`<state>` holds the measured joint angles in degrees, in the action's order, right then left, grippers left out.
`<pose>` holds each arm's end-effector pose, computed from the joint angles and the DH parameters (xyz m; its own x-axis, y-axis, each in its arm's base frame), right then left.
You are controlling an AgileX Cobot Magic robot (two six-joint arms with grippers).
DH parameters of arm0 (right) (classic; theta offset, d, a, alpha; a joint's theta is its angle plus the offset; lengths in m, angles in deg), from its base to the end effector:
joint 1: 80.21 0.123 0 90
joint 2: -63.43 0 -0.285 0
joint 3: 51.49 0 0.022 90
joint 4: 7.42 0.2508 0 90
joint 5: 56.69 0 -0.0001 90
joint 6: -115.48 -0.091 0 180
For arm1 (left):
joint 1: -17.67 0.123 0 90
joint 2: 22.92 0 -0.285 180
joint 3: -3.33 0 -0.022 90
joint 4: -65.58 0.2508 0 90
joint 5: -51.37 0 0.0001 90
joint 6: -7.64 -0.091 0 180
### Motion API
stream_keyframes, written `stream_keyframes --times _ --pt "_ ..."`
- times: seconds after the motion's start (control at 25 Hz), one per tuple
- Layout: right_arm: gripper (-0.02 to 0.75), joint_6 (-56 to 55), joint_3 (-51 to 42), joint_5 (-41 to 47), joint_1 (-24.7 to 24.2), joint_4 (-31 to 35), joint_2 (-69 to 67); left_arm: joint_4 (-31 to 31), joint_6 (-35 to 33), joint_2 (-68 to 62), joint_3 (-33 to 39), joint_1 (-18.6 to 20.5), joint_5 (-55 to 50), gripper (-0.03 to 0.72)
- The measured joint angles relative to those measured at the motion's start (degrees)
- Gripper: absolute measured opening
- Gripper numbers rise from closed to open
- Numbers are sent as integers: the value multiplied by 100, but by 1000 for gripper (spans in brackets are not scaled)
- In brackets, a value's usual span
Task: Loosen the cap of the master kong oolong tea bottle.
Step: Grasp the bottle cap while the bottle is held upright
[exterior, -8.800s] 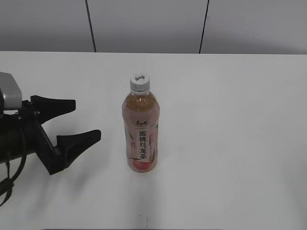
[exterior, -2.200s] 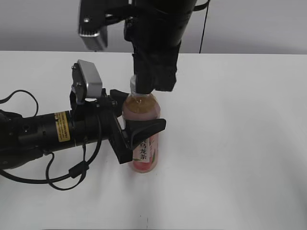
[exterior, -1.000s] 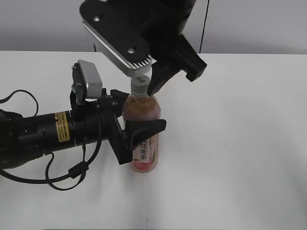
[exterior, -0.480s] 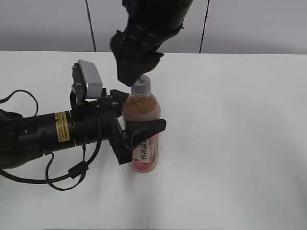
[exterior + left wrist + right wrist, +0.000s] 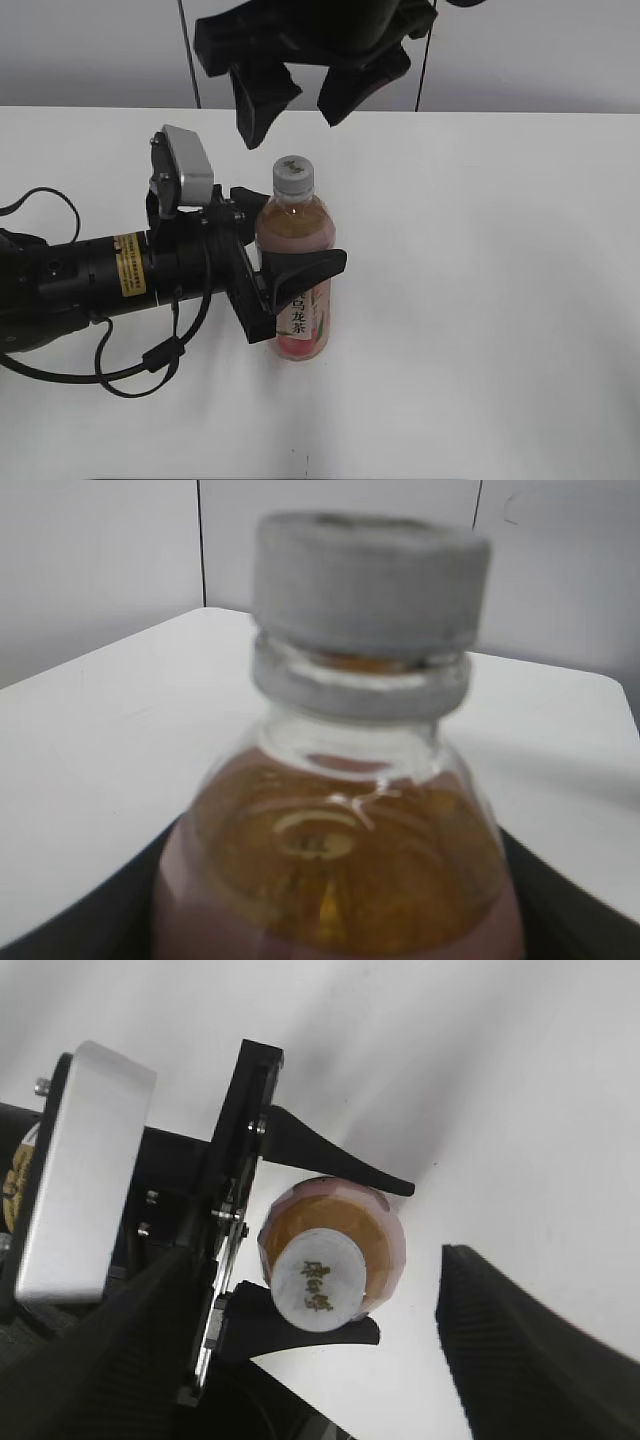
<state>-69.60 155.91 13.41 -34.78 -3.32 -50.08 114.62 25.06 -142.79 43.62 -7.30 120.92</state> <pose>0.2757 0.2886 0.3402 -0.7202 -0.5707 -0.3946 -0.6528 0.7500 0.1067 0.2549 -0.1897 0.1307 -0.0806 0.0988 -0.9918 0.9396 0.3395 -0.0426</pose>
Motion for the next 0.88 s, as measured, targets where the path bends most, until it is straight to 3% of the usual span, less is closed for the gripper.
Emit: stream_keyframes --times 0.52,0.88 --pt "531 -327 -285 0 15 10 -350 0 0 0 0 0 0 447" --pt "384 -333 -190 0 15 44 -385 5 0 0 0 0 0 447"
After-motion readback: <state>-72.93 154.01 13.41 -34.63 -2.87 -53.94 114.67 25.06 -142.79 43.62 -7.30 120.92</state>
